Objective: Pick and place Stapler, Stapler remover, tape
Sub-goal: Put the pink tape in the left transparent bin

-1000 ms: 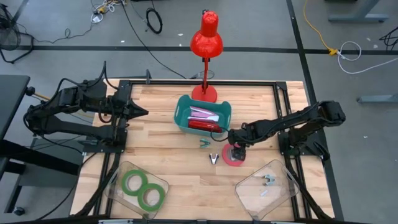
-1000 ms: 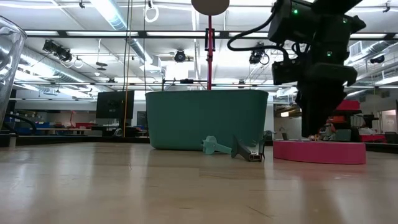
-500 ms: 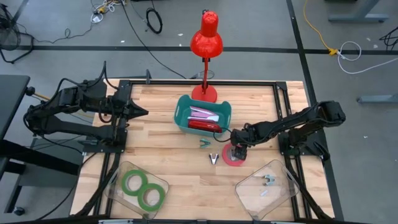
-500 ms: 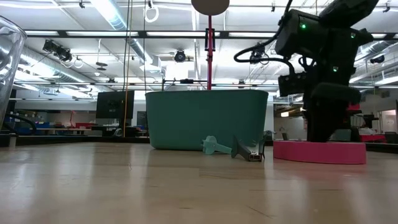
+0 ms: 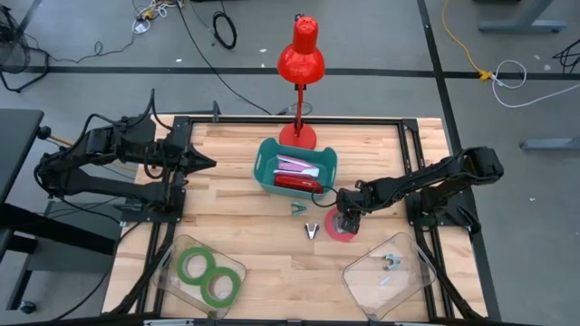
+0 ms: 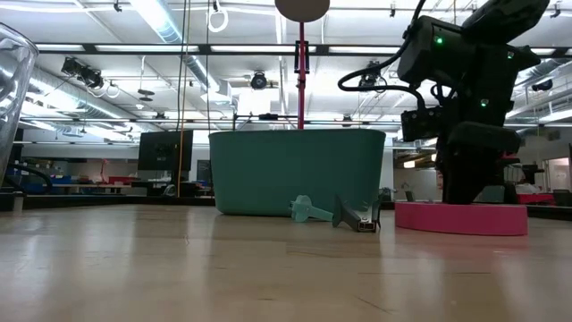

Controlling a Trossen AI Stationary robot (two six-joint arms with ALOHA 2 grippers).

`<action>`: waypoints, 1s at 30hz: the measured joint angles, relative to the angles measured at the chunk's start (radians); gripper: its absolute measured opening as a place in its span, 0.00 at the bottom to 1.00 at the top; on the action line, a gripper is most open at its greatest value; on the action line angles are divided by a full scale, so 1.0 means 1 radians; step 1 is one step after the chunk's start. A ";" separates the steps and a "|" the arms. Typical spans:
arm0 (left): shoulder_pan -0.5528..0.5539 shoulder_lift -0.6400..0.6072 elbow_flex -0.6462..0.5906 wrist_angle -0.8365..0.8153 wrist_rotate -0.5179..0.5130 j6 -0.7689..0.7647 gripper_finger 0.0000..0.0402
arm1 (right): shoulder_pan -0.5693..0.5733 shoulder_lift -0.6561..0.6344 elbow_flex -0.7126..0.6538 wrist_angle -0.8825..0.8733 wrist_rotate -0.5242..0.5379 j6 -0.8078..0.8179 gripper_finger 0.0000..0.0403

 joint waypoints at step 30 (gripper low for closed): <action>0.000 0.000 0.000 0.000 0.000 -0.003 0.01 | 0.000 -0.025 0.103 -0.075 0.008 -0.046 0.16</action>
